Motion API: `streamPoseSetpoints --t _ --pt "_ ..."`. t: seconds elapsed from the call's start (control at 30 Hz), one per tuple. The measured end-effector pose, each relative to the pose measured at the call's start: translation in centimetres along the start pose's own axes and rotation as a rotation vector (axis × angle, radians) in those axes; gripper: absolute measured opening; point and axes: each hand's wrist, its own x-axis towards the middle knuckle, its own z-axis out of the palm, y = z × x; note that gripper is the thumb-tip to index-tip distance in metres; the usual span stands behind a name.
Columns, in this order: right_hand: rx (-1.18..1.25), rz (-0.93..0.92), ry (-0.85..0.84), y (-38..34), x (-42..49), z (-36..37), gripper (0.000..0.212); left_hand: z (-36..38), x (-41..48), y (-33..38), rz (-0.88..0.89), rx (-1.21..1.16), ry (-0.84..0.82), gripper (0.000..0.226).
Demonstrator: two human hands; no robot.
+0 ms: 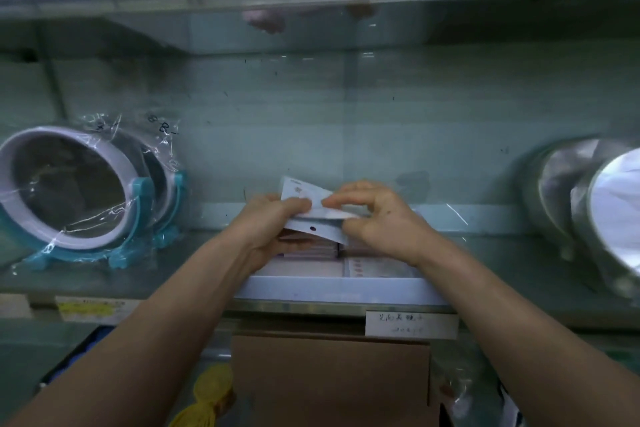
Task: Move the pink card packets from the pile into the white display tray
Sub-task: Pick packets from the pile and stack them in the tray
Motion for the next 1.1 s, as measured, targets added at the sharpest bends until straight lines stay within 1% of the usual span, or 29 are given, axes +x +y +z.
streamPoseSetpoints --t 0.07,0.13,0.2,0.27,0.37,0.43,0.5,0.6,0.67,0.73,0.8,0.87,0.97,1.0,1.03,1.1 --pt "0.099 0.068 -0.036 -0.7 -0.2 -0.4 0.037 -0.3 0.3 -0.2 0.017 0.021 0.015 0.023" --pt "0.194 0.127 0.061 -0.9 -0.1 -0.9 0.040 -0.6 0.4 -0.2 0.030 0.033 0.031 0.029" --pt "0.156 0.191 0.177 -0.5 0.2 -1.2 0.045 -0.7 0.3 -0.2 0.027 0.024 0.028 0.027" --pt "0.074 0.250 0.213 0.1 0.4 -1.2 0.046 -0.6 0.1 -0.1 0.028 0.029 0.019 0.023" --pt "0.049 0.274 0.182 0.3 0.4 -0.8 0.040 -0.5 0.2 -0.2 0.045 0.040 -0.001 0.016" --pt "0.087 0.288 0.102 0.3 0.4 -0.6 0.041 -0.5 0.2 -0.2 0.047 0.044 0.011 0.018" --pt "0.073 0.306 0.010 0.0 0.2 -0.5 0.043 -0.5 0.3 -0.2 0.048 0.031 0.038 0.019" --pt "0.085 0.309 -0.080 -0.4 0.0 -0.6 0.049 -0.6 0.5 -0.3 0.055 0.000 0.059 0.010" --pt "0.137 0.289 -0.045 -0.5 0.1 -0.6 0.044 -0.6 0.7 -0.2 0.046 -0.030 0.066 0.006" --pt "0.201 0.260 0.089 -0.3 0.3 -0.7 0.029 -0.5 0.7 -0.2 0.023 -0.045 0.067 0.006" --pt "0.203 0.224 0.173 -0.1 0.4 -0.6 0.016 -0.4 0.6 -0.2 0.006 -0.016 0.032 0.015" --pt "0.183 0.200 0.149 0.0 0.4 -0.5 0.020 -0.4 0.5 -0.2 0.012 0.019 0.008 0.023" --pt "0.254 0.237 -0.016 -0.1 0.0 -1.5 0.038 -0.8 0.6 -0.3 0.024 -0.006 0.045 0.023" --pt "0.211 0.206 -0.061 0.2 -0.3 -1.9 0.042 -0.9 0.6 -0.2 0.024 -0.013 0.060 0.020" --pt "0.098 0.147 -0.090 0.5 -0.5 -2.4 0.044 -0.9 0.6 -0.2 0.025 -0.016 0.070 0.016" --pt "-0.292 -0.007 -0.137 0.9 -1.1 -3.2 0.041 -0.9 0.6 -0.1 0.025 -0.018 0.072 0.015"
